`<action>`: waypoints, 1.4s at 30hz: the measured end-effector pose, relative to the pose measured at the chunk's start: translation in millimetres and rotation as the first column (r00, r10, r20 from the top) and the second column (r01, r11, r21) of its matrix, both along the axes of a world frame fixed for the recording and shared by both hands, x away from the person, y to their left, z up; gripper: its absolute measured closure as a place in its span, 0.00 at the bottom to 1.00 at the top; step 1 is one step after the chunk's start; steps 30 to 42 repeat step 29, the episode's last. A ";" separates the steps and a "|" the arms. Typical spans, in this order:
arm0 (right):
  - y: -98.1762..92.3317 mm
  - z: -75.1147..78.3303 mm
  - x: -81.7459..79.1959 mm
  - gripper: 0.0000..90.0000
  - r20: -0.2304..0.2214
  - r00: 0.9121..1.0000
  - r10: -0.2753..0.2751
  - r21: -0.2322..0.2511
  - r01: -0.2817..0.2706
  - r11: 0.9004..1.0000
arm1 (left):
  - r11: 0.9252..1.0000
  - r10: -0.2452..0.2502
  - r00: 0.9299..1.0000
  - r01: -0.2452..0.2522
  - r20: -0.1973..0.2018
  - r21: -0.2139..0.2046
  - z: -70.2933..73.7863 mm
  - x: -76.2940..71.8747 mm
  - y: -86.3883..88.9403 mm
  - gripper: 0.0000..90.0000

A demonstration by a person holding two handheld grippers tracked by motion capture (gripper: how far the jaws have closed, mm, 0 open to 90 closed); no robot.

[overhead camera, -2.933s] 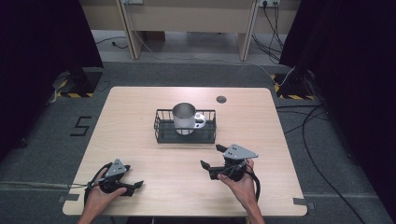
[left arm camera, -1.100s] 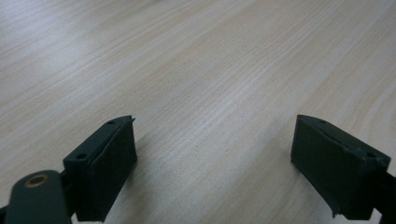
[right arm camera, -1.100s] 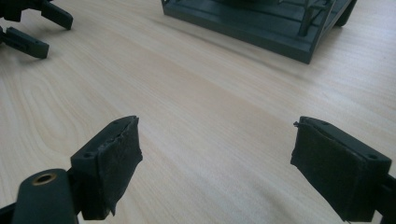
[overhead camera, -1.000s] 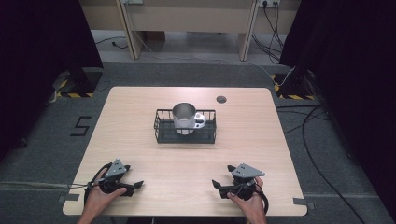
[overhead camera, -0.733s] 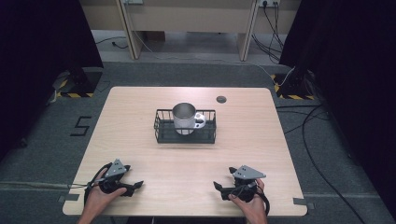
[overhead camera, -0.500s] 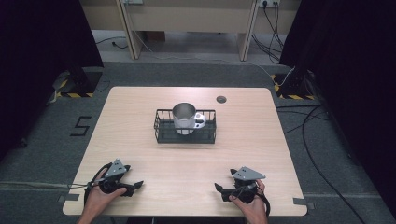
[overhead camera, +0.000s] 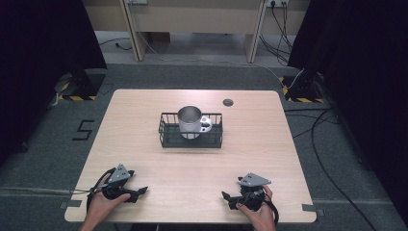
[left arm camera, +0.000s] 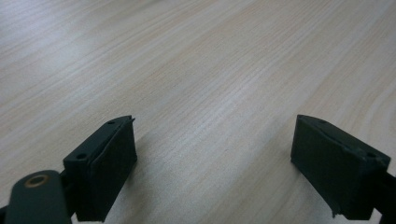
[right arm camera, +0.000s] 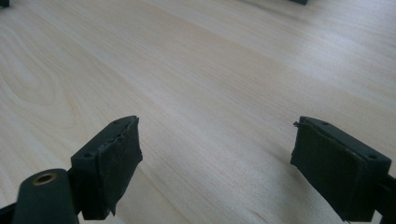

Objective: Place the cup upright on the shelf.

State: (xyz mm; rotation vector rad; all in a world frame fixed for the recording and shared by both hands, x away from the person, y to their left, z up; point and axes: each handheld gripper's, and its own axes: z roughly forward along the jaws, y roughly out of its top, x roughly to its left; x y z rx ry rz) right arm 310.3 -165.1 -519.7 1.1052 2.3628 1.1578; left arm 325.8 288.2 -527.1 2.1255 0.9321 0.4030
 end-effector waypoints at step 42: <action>5.8 -3.1 1.6 0.06 -0.011 1.000 0.002 -0.117 -0.003 0.993 | 1.000 0.001 1.000 -0.001 -0.001 -0.001 -0.1 -0.1 -0.1 0.15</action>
